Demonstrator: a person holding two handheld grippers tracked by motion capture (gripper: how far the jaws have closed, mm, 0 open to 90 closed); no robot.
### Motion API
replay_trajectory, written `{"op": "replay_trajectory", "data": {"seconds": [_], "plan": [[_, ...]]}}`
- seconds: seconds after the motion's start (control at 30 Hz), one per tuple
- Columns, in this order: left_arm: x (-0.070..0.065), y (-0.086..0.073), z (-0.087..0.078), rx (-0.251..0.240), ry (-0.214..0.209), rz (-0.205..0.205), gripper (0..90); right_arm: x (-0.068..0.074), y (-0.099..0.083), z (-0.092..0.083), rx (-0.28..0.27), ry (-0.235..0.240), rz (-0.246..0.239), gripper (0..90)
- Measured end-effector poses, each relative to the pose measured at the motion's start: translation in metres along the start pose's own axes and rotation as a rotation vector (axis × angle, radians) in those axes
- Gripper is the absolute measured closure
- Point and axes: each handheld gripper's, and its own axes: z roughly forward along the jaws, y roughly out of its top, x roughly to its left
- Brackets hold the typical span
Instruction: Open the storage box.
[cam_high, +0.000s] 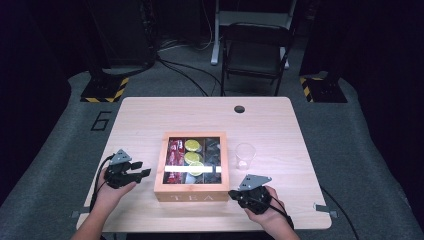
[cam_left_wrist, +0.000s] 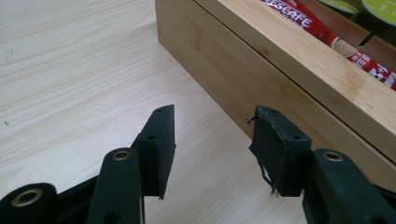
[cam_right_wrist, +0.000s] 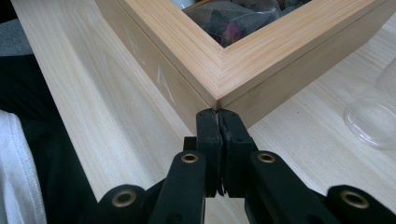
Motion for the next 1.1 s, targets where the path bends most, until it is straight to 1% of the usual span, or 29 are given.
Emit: {"op": "replay_trajectory", "data": {"seconds": [0.17, 0.27, 0.3, 0.33, 0.37, 0.43, 0.5, 0.53, 0.57, 0.63, 0.67, 0.7, 0.73, 0.77, 0.83, 0.87, 0.97, 1.0, 1.03, 1.07, 1.1], "plan": [[-0.001, 0.0, -0.001, 0.005, -0.002, 0.001, 49.2, 0.0, 0.0, 0.0, 0.0, 0.0, 0.01, 87.7], [0.0, -0.001, -0.002, 0.007, 0.001, 0.008, 49.2, -0.001, 0.001, -0.001, -0.003, 0.006, 0.024, 88.0], [-0.001, -0.001, -0.002, 0.004, 0.006, 0.004, 49.2, -0.001, 0.002, -0.001, -0.014, 0.008, 0.03, 87.7], [-0.001, -0.001, -0.002, -0.004, 0.007, 0.002, 49.2, -0.002, 0.003, -0.001, -0.011, 0.016, 0.027, 87.5], [0.0, -0.001, -0.003, 0.005, 0.003, 0.005, 49.2, -0.002, 0.004, -0.002, -0.014, 0.016, 0.038, 87.4], [-0.001, -0.002, -0.005, 0.002, 0.002, -0.001, 49.2, -0.003, 0.006, -0.003, -0.028, 0.017, 0.031, 87.4], [-0.002, -0.003, -0.007, -0.003, 0.004, 0.002, 49.2, -0.003, 0.008, -0.005, -0.034, 0.019, 0.029, 87.1], [-0.004, -0.003, -0.008, -0.009, 0.006, -0.001, 49.2, -0.003, 0.011, -0.008, -0.054, 0.021, 0.041, 87.1], [-0.005, -0.003, -0.01, -0.009, 0.003, 0.003, 49.2, -0.003, 0.011, -0.008, -0.054, 0.021, 0.041, 87.1], [-0.007, -0.003, -0.012, -0.014, 0.005, 0.009, 49.2, -0.005, 0.015, -0.01, -0.077, 0.026, 0.046, 87.1], [-0.011, -0.003, -0.017, -0.012, 0.008, 0.017, 49.2, -0.005, 0.018, -0.013, -0.096, 0.027, 0.061, 86.8], [-0.011, -0.003, -0.017, -0.012, 0.008, 0.017, 49.2, -0.005, 0.018, -0.013, -0.096, 0.027, 0.061, 86.8], [-0.013, -0.002, -0.02, -0.015, 0.011, 0.017, 49.2, -0.006, 0.02, -0.014, -0.109, 0.029, 0.056, 86.8], [-0.016, -0.002, -0.022, -0.029, 0.011, 0.014, 49.2, -0.006, 0.022, -0.015, -0.117, 0.028, 0.063, 86.5], [-0.022, 0.001, -0.028, -0.047, 0.002, 0.023, 49.0, -0.007, 0.025, -0.016, -0.132, 0.027, 0.072, 86.5], [-0.026, 0.003, -0.031, -0.056, -0.002, 0.034, 48.8, -0.008, 0.026, -0.017, -0.138, 0.03, 0.063, 86.4], [-0.039, 0.006, -0.038, -0.069, -0.017, 0.066, 48.6, -0.009, 0.031, -0.018, -0.164, 0.023, 0.061, 86.4], [-0.047, 0.009, -0.041, -0.078, -0.029, 0.09, 48.6, -0.01, 0.032, -0.018, -0.162, 0.027, 0.064, 86.4], [-0.047, 0.009, -0.041, -0.078, -0.029, 0.09, 48.6, -0.01, 0.032, -0.018, -0.162, 0.027, 0.064, 86.4], [-0.052, 0.011, -0.044, -0.084, -0.034, 0.104, 48.6, -0.011, 0.033, -0.019, -0.164, 0.032, 0.055, 86.3], [-0.055, 0.012, -0.045, -0.089, -0.038, 0.112, 48.7, -0.011, 0.034, -0.019, -0.162, 0.03, 0.066, 86.3]]}}
